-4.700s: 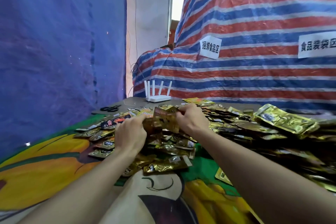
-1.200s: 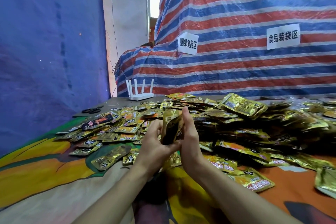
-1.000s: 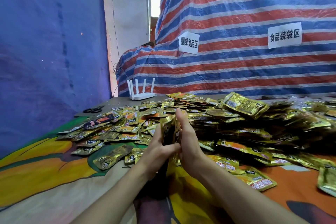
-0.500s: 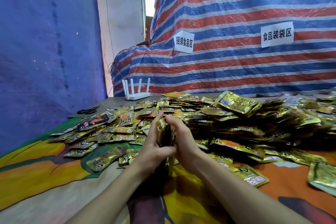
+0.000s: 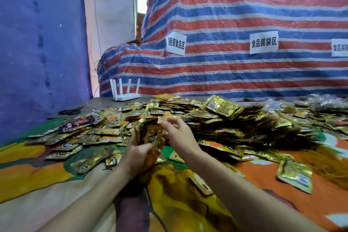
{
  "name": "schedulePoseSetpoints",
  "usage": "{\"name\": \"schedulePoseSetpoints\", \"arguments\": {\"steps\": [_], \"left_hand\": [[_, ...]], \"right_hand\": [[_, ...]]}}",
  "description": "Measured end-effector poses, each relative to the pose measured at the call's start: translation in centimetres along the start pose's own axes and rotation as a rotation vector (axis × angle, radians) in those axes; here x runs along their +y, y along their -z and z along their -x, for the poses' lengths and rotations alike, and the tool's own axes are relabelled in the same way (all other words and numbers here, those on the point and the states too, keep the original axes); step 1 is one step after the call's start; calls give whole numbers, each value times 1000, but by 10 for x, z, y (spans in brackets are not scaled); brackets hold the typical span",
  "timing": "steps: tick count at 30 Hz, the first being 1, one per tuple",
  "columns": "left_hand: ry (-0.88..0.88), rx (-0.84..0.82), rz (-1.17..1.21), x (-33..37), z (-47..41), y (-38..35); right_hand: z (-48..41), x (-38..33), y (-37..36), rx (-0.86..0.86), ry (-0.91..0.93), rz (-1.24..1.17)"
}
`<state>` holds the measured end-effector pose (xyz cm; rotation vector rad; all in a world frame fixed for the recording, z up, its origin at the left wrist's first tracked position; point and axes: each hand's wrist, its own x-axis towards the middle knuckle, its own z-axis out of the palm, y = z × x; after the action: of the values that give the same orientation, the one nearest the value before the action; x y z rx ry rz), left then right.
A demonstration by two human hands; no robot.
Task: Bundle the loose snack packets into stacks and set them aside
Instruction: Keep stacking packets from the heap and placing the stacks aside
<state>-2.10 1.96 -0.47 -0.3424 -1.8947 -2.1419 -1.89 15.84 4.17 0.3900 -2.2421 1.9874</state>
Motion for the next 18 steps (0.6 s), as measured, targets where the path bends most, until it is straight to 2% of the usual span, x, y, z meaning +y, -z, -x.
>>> {"name": "schedulePoseSetpoints", "arguments": {"steps": [5, 7, 10, 13, 16, 18], "left_hand": [[73, -27, 77, 0, -1, 3], [61, -35, 24, -6, -5, 8], [99, -40, -121, -22, -14, 15], [120, -36, -158, -41, -25, 22], [128, -23, -153, -46, -31, 26], [133, -36, -140, -40, -28, 25]], "right_hand": [[25, -3, 79, 141, 78, 458], [36, -4, 122, 228, 46, 659], [51, -4, 192, 344, -116, 997], [66, 1, 253, 323, -343, 1332], [81, 12, 288, 261, -474, 1548], [87, 16, 296, 244, -491, 1596]]}}
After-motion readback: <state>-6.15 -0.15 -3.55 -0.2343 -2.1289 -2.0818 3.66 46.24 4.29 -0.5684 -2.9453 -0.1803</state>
